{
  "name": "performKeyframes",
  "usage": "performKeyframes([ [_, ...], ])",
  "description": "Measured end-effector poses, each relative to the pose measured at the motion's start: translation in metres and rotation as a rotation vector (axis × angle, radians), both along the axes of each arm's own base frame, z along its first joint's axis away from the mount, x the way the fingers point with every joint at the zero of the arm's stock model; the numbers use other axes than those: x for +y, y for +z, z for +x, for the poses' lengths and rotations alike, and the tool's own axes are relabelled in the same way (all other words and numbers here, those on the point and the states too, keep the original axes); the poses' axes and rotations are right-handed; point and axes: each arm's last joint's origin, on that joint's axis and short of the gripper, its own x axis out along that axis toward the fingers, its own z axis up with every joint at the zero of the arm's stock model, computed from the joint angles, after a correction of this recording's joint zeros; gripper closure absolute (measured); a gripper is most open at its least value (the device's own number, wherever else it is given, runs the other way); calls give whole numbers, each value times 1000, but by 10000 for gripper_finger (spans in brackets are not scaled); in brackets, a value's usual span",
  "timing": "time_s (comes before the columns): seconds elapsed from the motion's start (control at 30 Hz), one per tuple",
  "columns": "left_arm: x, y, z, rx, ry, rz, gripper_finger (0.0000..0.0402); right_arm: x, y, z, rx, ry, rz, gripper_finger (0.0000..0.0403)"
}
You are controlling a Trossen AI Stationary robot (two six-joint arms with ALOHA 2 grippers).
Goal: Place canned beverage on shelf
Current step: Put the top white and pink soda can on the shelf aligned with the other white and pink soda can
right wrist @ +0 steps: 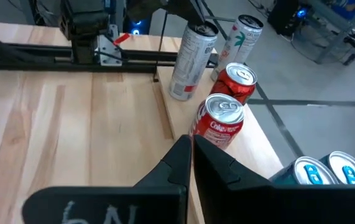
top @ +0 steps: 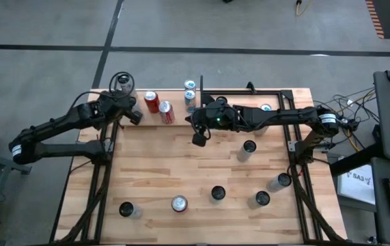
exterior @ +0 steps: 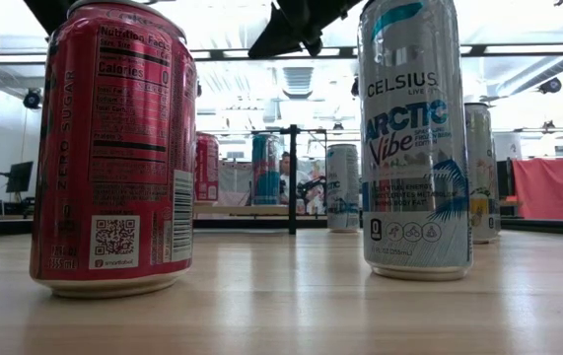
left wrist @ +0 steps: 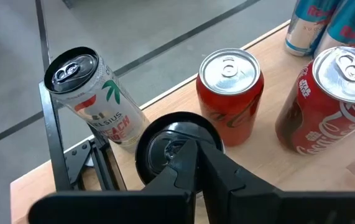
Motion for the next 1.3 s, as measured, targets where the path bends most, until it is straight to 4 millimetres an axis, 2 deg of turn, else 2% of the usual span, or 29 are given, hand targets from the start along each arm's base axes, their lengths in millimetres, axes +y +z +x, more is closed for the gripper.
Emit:
performKeyframes([
  [0.23, 1, -5, 1, 32, -1, -13, 402, 0, -4, -2, 53, 11, -19, 394],
  [0.67, -3, -6, -6, -18, 52, -62, 402, 1, -13, -8, 170, 21, -23, 394],
  [0.97, -8, -4, -16, -63, 88, -84, 402, 1, -13, -8, 176, 33, -44, 394],
  [1.3, -8, -1, -17, -69, 91, -68, 402, 1, -13, -8, 171, 29, -38, 394],
])
